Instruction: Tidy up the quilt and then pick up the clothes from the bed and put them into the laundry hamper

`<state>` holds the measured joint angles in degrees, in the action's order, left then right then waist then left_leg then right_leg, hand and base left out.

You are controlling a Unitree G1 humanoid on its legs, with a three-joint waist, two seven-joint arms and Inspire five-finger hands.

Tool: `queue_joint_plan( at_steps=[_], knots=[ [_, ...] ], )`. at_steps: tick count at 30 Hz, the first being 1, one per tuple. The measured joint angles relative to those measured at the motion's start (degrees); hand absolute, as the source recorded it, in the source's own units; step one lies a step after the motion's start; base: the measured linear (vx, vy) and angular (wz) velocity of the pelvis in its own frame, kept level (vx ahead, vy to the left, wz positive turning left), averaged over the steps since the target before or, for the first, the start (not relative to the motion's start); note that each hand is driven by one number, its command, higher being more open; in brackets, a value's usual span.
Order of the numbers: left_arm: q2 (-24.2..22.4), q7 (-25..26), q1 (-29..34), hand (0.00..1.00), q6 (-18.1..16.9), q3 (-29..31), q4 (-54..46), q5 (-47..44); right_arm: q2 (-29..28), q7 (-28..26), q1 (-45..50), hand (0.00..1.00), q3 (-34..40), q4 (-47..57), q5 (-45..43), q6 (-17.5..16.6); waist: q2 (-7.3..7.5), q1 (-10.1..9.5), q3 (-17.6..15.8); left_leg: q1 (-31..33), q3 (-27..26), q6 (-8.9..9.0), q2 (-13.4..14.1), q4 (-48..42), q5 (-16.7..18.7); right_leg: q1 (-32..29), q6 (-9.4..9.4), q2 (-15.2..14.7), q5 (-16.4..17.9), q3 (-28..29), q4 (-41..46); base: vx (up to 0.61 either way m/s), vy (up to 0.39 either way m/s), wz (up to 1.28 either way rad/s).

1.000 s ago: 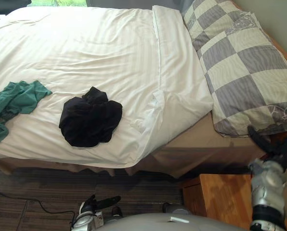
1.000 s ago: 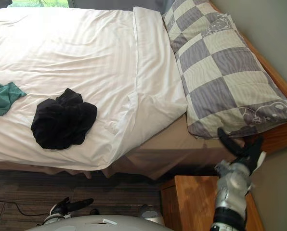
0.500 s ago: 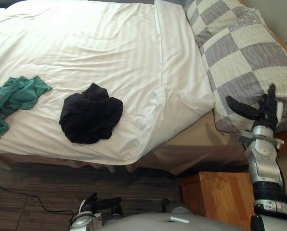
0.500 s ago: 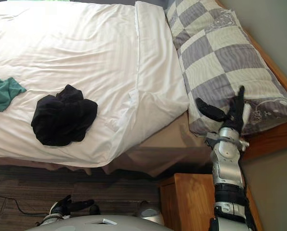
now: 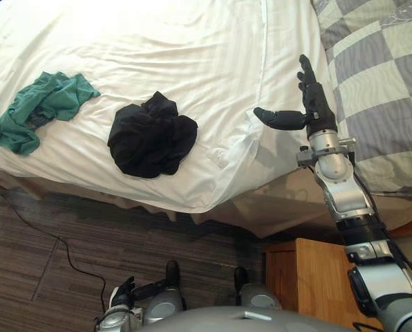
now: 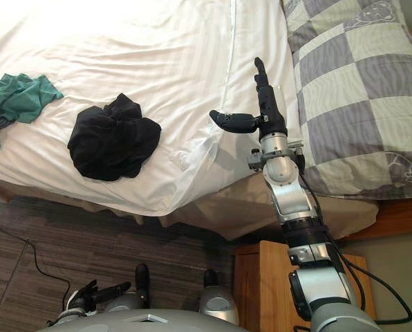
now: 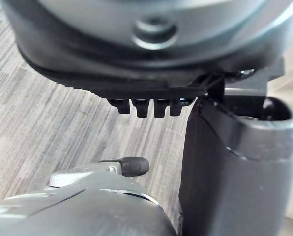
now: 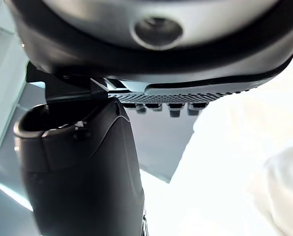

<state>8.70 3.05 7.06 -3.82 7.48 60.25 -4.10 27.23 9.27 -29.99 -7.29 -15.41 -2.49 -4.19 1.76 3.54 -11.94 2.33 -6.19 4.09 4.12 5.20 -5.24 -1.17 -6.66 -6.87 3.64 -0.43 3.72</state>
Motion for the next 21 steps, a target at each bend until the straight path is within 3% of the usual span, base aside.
queue_joint_plan(
  at_steps=[3, 10, 11, 17, 21],
  knots=[
    [-0.1, 0.1, -0.2, 1.0, -0.5, -0.4, -0.2, 0.0, 0.0, -0.1, -2.6, 1.0, -1.1, -2.4, 0.1, 0.0, -0.41, -0.22, -0.6, 1.1, 0.3, 0.11, 0.0, 0.0, -0.3, -0.9, 0.19, 0.1, -0.1, -0.2, 0.0, 0.01, -0.009, 0.06],
    [-0.5, 0.1, -2.6, 1.0, -1.4, -1.8, -1.9, -0.3, 0.1, -0.1, -9.6, 1.0, -1.5, -15.2, 5.5, 0.1, -2.54, -0.56, -5.5, 4.6, 1.3, -0.02, 0.0, 0.0, -1.8, -4.0, 0.25, 0.1, -1.1, -1.0, 0.1, -0.04, -0.002, 0.07],
    [-0.5, 0.2, -2.6, 1.0, -1.6, -2.5, -2.5, -0.3, 0.4, -0.1, -9.9, 0.0, -1.5, -18.7, 6.7, 0.1, -2.92, -0.7, -5.8, 5.4, 1.6, -0.06, -0.1, 0.0, -2.0, -4.7, 0.2, 0.1, -1.3, -1.2, 0.2, -0.03, 0.007, 0.06],
    [-0.2, 0.0, -3.8, 1.0, -2.6, -5.1, -3.2, -0.4, 4.5, -0.6, -11.6, 0.0, -2.3, -30.0, 15.9, -2.1, -3.85, -1.51, -7.4, 5.3, 2.3, -0.11, -0.3, 0.0, -2.1, -4.3, 0.21, 0.0, -1.2, -1.6, 0.2, -0.01, 0.002, 0.03],
    [0.6, -0.4, -4.9, 1.0, -2.5, -6.7, -2.7, -0.4, 6.6, -2.5, -11.7, 0.0, -1.7, -30.9, 17.9, -2.1, -3.44, -1.7, -7.6, 4.9, 3.1, -0.06, -0.2, 0.0, -2.2, -3.4, 0.69, 0.0, -0.9, -2.5, 0.2, -0.01, -0.001, 0.13]
  ],
)
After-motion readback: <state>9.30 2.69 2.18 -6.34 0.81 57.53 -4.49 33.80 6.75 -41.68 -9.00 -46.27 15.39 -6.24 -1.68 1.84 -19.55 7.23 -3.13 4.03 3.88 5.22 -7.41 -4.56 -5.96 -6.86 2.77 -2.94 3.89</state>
